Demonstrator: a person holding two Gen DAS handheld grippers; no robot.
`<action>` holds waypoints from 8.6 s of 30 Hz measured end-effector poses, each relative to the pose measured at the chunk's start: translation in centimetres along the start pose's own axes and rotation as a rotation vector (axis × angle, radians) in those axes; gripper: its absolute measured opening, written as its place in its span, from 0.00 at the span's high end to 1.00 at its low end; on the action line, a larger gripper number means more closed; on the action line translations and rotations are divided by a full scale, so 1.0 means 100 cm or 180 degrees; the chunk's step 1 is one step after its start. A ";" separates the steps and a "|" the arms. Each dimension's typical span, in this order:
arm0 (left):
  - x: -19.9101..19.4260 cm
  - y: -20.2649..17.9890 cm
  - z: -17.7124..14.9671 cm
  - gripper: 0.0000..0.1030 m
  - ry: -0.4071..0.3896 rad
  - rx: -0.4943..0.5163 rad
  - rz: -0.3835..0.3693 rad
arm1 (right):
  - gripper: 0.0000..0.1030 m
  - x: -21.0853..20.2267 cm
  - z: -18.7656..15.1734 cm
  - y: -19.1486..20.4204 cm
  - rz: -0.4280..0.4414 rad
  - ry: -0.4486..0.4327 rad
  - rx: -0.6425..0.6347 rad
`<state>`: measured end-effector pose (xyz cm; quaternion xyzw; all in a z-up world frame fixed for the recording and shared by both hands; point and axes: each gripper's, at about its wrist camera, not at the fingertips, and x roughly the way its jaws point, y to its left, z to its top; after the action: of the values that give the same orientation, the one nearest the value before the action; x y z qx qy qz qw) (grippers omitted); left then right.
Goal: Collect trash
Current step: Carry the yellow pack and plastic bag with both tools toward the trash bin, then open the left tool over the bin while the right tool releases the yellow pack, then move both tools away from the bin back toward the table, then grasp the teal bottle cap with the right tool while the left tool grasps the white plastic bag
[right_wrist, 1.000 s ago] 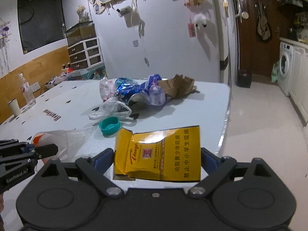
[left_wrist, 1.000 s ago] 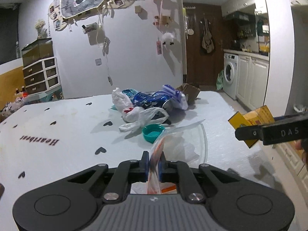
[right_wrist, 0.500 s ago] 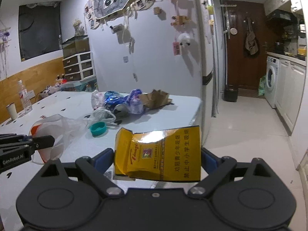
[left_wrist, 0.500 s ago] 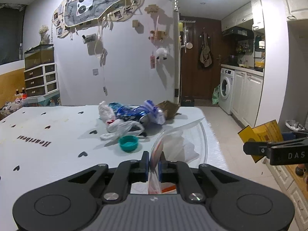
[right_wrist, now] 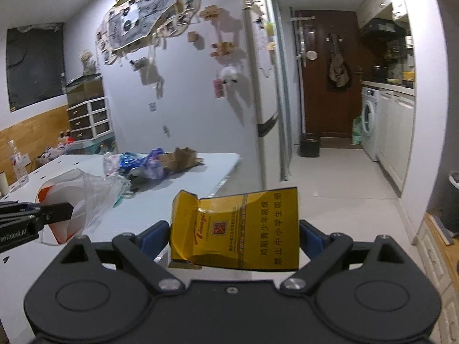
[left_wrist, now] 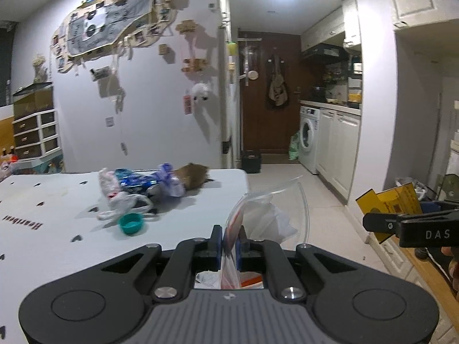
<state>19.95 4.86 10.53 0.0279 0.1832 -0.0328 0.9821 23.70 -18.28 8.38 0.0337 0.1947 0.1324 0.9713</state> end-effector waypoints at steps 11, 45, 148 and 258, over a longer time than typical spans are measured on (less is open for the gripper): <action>0.019 -0.070 0.003 0.91 0.0050 0.0083 -0.0302 | 0.08 -0.027 -0.015 -0.075 -0.0362 0.0010 0.0179; 0.244 -0.183 -0.147 0.91 0.1351 -0.0080 -0.0842 | 0.08 0.120 -0.146 -0.200 -0.0566 0.1248 0.0719; 0.329 -0.153 -0.290 0.00 0.2769 -0.0004 -0.0707 | 0.00 0.200 -0.297 -0.250 -0.0438 0.2461 0.0846; 0.278 0.275 0.023 0.29 0.0512 -0.1330 0.0243 | 0.35 0.260 0.048 0.230 0.1520 0.0517 -0.1199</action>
<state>48.65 30.56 3.76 -0.1667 0.2626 0.0455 0.9493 43.10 10.80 5.89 -0.1128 0.2303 0.3927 0.8832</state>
